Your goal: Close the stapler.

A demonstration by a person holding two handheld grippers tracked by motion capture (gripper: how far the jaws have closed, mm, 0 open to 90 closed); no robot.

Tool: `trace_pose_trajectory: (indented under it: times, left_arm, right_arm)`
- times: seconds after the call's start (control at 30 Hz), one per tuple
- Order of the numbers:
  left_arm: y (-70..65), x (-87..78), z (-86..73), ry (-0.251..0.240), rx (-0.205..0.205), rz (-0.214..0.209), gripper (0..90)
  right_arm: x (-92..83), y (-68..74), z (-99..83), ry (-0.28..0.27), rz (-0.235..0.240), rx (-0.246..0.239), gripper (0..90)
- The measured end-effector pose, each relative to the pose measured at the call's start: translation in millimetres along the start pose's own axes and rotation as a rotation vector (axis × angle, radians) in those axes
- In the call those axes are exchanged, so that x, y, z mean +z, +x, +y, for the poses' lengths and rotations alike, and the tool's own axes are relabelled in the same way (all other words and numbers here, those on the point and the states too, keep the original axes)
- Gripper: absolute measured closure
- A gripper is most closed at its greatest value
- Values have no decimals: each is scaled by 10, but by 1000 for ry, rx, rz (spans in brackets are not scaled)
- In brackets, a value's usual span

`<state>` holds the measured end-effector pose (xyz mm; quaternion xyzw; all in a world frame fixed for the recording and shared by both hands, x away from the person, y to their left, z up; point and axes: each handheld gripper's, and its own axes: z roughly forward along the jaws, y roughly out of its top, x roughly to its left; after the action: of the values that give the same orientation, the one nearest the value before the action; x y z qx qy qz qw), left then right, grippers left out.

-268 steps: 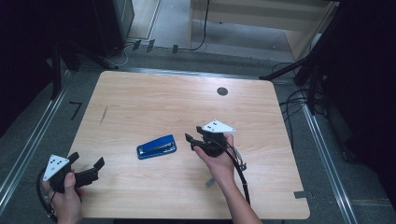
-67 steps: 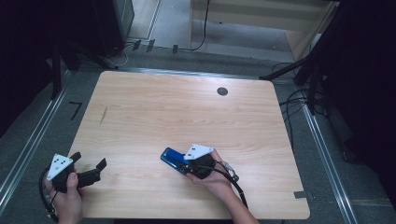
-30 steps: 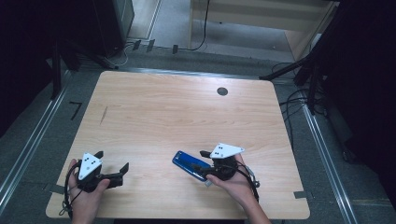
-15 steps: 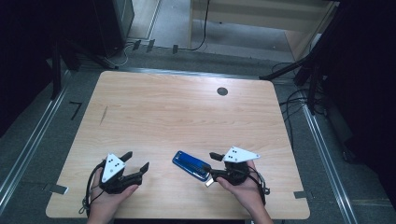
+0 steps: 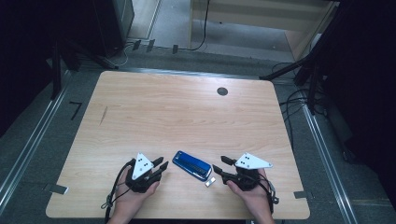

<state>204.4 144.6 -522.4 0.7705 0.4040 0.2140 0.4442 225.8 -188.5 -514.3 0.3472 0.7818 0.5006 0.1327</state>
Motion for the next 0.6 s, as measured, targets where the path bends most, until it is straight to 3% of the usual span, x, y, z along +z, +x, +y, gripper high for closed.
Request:
trace_pose_trajectory:
  times: [0.37, 0.57, 0.6]
  left_arm:
    - [-135, 195, 56, 28, 39, -53, 867]
    - [-209, 293, 99, 52, 40, -105, 900]
    - [-225, 319, 104, 60, 46, -116, 900]
  right_arm:
    - [31, 1, -138, 40, -2, 31, 563]
    - [49, 30, -191, 43, 30, 37, 632]
    - [51, 42, -194, 37, 34, 33, 681]
